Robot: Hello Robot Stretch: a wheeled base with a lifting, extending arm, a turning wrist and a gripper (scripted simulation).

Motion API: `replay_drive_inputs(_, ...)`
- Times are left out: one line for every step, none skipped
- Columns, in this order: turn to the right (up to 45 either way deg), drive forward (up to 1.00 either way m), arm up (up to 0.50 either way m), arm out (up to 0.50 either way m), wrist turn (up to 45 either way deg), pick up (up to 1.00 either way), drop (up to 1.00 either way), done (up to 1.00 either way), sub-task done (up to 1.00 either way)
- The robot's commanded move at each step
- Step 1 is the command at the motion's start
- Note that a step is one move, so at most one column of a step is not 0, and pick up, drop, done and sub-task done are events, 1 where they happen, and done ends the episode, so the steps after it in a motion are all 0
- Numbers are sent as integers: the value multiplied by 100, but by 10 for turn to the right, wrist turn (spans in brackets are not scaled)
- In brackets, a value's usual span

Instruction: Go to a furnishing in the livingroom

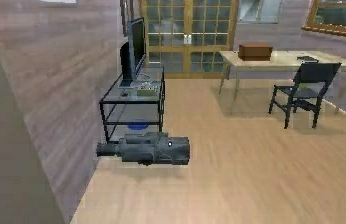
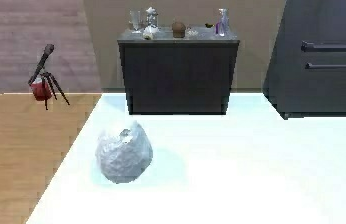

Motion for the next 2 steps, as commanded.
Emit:
replay_drive_inputs(-30, 0, 0, 0, 0, 0, 0, 0, 0)
replay_drive_inputs(0, 95, 0, 0, 0, 0, 0, 0, 0)
